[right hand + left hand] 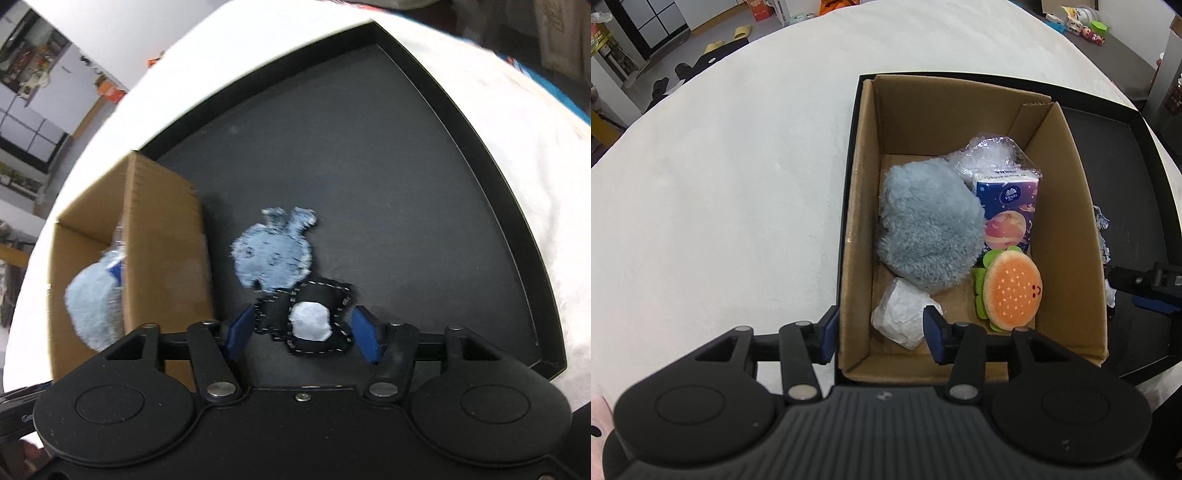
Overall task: Organize soft objects
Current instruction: 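Grasp the black-and-white stitched patch with the right gripper, then carry the black patch into the box and release it with the right gripper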
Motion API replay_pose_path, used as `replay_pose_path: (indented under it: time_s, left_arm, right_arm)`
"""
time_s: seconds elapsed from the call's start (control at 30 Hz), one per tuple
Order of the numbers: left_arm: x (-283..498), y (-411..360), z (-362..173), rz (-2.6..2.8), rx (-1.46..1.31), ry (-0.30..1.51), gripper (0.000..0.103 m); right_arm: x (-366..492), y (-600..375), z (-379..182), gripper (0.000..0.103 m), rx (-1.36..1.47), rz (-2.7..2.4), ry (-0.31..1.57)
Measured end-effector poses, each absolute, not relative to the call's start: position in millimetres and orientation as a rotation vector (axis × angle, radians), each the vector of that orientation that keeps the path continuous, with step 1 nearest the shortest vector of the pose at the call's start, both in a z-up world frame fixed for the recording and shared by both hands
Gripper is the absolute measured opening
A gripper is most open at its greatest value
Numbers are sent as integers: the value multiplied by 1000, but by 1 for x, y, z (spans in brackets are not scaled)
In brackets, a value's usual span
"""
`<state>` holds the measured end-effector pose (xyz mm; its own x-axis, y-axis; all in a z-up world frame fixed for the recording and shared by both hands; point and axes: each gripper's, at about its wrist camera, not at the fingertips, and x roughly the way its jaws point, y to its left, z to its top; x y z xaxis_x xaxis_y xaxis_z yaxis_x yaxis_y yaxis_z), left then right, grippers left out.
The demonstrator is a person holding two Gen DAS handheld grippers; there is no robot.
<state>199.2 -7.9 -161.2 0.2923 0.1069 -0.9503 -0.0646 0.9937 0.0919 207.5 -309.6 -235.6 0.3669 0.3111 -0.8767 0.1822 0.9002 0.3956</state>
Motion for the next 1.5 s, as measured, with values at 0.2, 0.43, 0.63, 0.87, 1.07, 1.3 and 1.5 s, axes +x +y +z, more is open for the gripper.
replay_pose_path:
  time_s: [0.2,0.43,0.63,0.87,1.07,1.3,1.5]
  left_arm:
    - [199,-14,-164,116,59,1278,47]
    - [202,-12,-164,144,60,1282,47]
    - [202,-11,-164,158,58,1284,47]
    - [199,-12,-162,161,60,1276,47]
    - [197,-12,-162,157,56,1269,47]
    - [193,-10,-160,147,42,1261,47]
    - [191,-5,-158,145,23,1250,47]
  right_arm:
    - [211,-309,-248,49,481,78,1225]
    - [217,-305,-257,49,439,68,1239]
    - [214,-300,-256,24,415,103,1246]
    - [209,-307,-239,22,439,87,1204]
    - [199,-309,-225,22,450,81,1179]
    - [197,-313,-202,22,473,98,1116]
    - [199,-305,-179,22,484,136,1063]
